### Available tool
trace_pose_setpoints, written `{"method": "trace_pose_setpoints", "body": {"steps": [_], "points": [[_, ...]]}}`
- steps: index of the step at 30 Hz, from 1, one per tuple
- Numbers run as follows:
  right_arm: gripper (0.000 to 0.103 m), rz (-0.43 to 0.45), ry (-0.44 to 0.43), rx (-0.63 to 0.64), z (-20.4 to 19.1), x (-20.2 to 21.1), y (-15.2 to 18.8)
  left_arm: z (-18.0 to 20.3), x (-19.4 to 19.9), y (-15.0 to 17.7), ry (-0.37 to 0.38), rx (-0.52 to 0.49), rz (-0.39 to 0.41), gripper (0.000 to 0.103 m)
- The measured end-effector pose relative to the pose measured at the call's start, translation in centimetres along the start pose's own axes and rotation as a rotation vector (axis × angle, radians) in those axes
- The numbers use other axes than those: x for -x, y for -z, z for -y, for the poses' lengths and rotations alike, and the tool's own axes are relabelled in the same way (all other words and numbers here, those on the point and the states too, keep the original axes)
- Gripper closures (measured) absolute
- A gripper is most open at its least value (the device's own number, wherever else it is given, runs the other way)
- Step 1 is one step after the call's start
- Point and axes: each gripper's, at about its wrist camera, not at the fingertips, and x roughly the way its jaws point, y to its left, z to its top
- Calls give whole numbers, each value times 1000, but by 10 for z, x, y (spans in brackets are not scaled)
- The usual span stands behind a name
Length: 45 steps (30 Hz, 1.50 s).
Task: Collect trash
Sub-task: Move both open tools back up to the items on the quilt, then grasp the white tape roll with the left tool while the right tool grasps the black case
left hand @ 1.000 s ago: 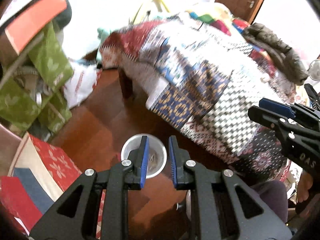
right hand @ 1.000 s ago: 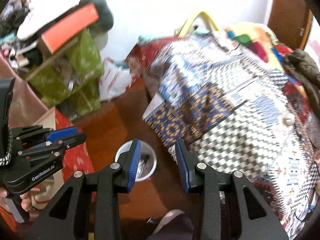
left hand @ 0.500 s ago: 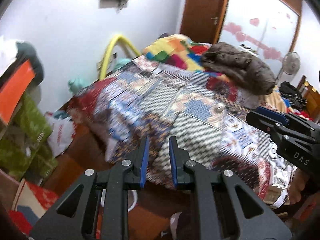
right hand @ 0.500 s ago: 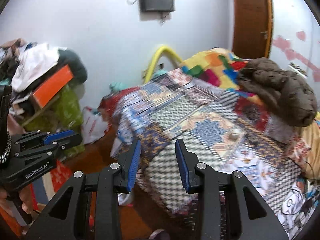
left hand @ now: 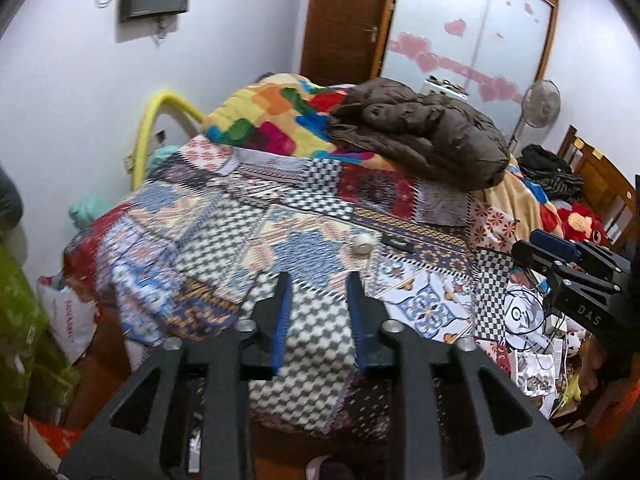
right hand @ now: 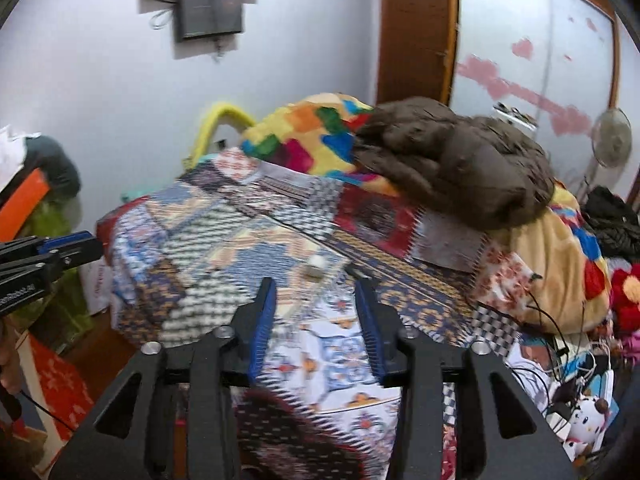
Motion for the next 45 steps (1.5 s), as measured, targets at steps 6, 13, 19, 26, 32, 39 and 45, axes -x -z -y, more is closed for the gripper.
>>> {"method": "trace_pose_setpoints", "body": {"steps": [6, 13, 19, 26, 32, 39, 45], "points": [[48, -26, 33, -18, 40, -29, 2, 30, -56, -12, 22, -38, -45, 47], [48, -95, -16, -17, 71, -87, 9, 46, -132, -20, 52, -56, -124, 47], [48, -199, -49, 5, 89, -158, 17, 48, -187, -23, 62, -59, -168, 47], [48, -277, -68, 112, 85, -232, 21, 43, -241, -22, 64, -55, -208, 47], [53, -309, -86, 155, 84, -272, 19, 41, -273, -18, 75, -57, -232, 47], [70, -277, -149, 189, 84, -279, 16, 48, -297, -19, 96, -69, -243, 47], [79, -265, -159, 190, 77, -278, 19, 59, -316, -18, 109, -67, -264, 47]]}}
